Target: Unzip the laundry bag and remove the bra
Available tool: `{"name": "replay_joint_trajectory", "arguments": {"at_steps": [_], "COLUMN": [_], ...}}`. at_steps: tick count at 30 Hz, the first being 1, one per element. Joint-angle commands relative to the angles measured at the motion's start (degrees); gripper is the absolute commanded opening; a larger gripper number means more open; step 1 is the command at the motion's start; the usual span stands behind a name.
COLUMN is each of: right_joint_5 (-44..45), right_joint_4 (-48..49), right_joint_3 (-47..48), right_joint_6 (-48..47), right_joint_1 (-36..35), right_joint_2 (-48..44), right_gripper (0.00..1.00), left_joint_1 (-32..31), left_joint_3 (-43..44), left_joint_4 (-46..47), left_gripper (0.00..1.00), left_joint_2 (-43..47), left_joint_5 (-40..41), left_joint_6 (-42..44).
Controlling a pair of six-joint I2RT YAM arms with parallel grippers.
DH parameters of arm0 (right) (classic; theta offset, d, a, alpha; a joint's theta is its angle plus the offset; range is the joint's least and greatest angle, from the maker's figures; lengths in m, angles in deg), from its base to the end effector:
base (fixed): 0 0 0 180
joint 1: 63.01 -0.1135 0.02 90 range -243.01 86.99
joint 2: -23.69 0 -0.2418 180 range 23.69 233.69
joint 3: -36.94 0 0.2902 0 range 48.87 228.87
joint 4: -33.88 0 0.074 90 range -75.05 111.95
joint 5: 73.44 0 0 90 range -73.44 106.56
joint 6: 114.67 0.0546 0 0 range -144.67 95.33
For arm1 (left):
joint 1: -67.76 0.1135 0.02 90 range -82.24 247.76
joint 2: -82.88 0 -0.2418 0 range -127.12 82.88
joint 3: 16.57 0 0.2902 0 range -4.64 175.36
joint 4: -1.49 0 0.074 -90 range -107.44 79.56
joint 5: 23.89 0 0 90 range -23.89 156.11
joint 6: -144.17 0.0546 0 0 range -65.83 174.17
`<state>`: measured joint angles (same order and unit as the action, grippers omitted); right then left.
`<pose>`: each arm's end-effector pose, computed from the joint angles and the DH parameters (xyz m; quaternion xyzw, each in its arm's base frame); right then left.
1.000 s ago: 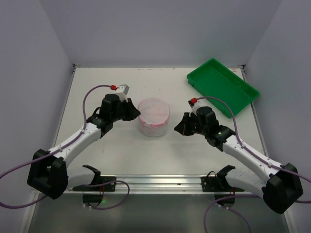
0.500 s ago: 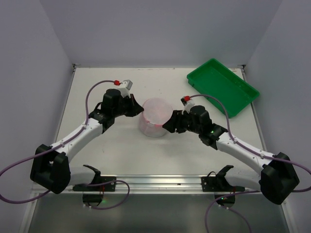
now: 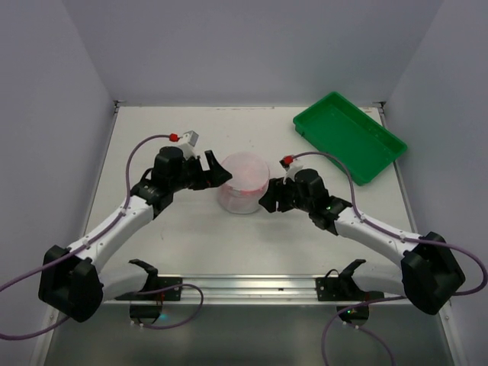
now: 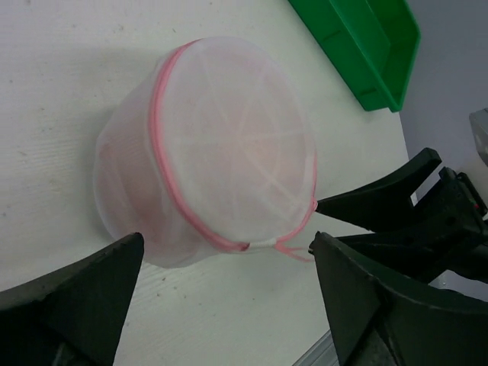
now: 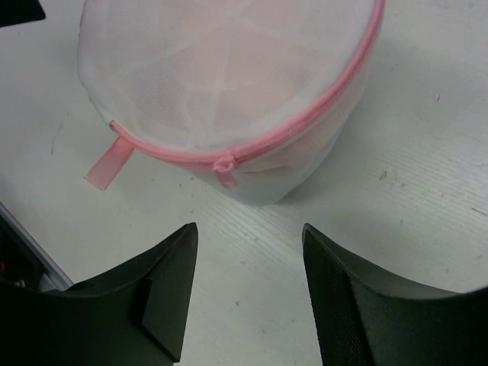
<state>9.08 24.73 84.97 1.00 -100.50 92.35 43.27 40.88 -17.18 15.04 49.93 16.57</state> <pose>0.2455 0.1972 0.1728 -0.1214 0.8553 0.3102 0.3969 0.2892 -0.1485 0.2237 -0.0265 0.8559 -0.3628 0.3676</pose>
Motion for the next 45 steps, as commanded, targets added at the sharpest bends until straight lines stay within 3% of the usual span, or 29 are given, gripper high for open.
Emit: {"name": "replay_joint_trajectory", "arguments": {"at_steps": [1, 5, 10, 15, 26, 30, 40, 45], "right_joint_5": [-1.0, -0.9, -0.1, 0.5, 0.4, 0.8, 4.5, 6.9], "right_joint_4": [5.1, 5.3, 5.5, 5.6, 5.7, 5.5, 5.5, 3.1], "right_joint_3": [0.3, 2.1, 3.0, 4.3, 7.2, 7.6, 7.0, 6.2], "right_joint_6": [-4.1, -5.9, -6.6, -6.8, -7.0, -7.0, -8.6, -8.8], "right_joint_1": [0.1, 0.1, 0.1, 0.1, 0.0, -0.1, 0.0, 0.0], "right_joint_2": [1.7, 3.3, 3.9, 4.9, 7.2, 8.7, 7.3, 4.3], "right_gripper": [0.59, 0.58, 0.58, 0.56, 0.47, 0.40, 0.04, 0.00], "left_joint_1": [0.1, 0.1, -0.5, -3.0, -4.2, -4.2, -4.1, -3.4], "left_joint_3": [0.1, -2.9, -8.0, -6.6, -3.6, -3.9, -3.9, -3.0], "left_joint_4": [-3.6, -4.1, 2.1, 8.1, 9.2, 9.8, 9.2, 6.8], "left_gripper": [0.99, 1.00, 0.96, 0.89, 0.77, 0.65, 0.36, 0.14], "left_joint_2": [5.7, 8.9, 7.7, 3.0, -2.5, -3.9, -4.6, -4.7], "left_joint_5": [4.5, 7.0, 4.9, 4.7, 8.0, 7.6, 8.3, 9.4], "left_joint_6": [-3.1, -8.3, -13.1, -15.2, -16.3, -16.4, -14.7, -11.1]}}
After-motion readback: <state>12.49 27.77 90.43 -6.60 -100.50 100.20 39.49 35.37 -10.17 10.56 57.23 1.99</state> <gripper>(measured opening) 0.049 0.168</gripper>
